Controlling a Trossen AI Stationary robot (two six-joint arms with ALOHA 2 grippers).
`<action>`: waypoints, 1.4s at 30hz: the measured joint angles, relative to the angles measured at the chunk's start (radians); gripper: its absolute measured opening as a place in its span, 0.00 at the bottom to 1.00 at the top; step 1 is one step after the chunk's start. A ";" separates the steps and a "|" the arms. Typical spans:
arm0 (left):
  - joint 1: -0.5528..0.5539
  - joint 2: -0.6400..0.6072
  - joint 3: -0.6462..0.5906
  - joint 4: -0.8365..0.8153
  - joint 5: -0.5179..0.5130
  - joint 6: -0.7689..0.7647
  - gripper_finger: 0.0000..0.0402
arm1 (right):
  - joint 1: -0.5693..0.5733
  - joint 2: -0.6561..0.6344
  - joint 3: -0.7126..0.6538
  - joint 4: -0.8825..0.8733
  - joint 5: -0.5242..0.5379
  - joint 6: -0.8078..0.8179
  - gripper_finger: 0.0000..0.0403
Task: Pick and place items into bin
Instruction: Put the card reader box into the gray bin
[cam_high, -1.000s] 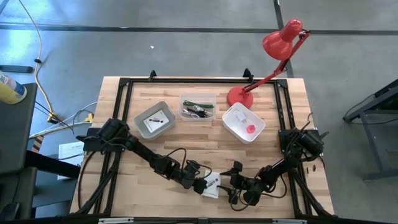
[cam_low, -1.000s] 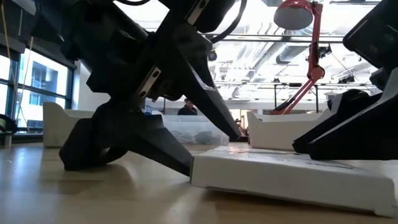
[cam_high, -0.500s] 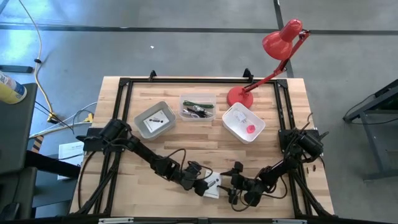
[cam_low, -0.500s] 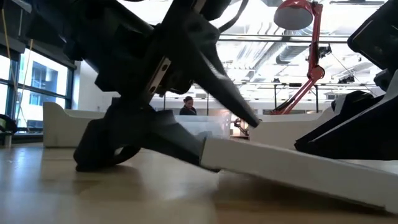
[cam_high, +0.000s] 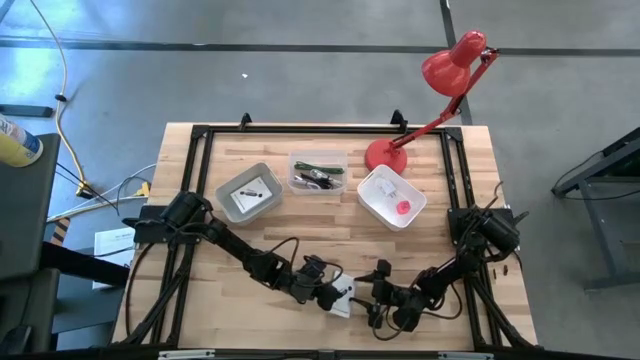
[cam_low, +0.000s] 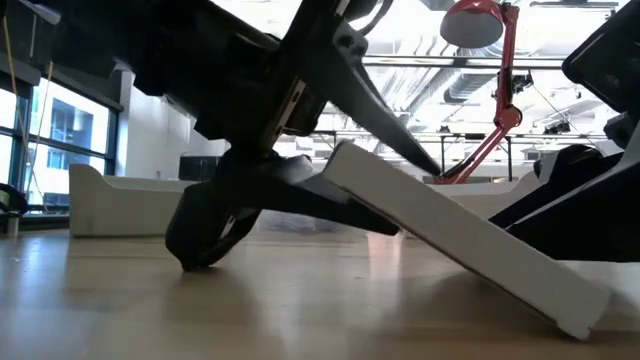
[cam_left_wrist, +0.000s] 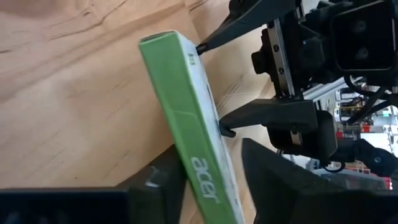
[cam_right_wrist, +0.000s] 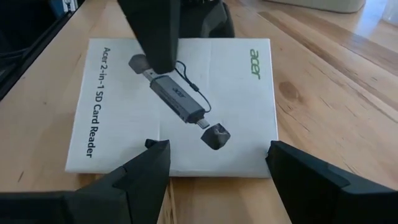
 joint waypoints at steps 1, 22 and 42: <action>0.000 0.000 0.000 -0.003 0.000 0.000 0.31 | 0.000 0.001 -0.001 0.010 -0.002 -0.009 0.64; 0.000 -0.005 0.002 -0.005 -0.087 0.041 0.04 | 0.006 -0.188 -0.005 -0.186 -0.072 -0.154 0.64; 0.001 -0.057 0.001 0.072 -0.245 0.269 0.02 | 0.007 -0.716 -0.002 -0.772 -0.061 -0.101 0.64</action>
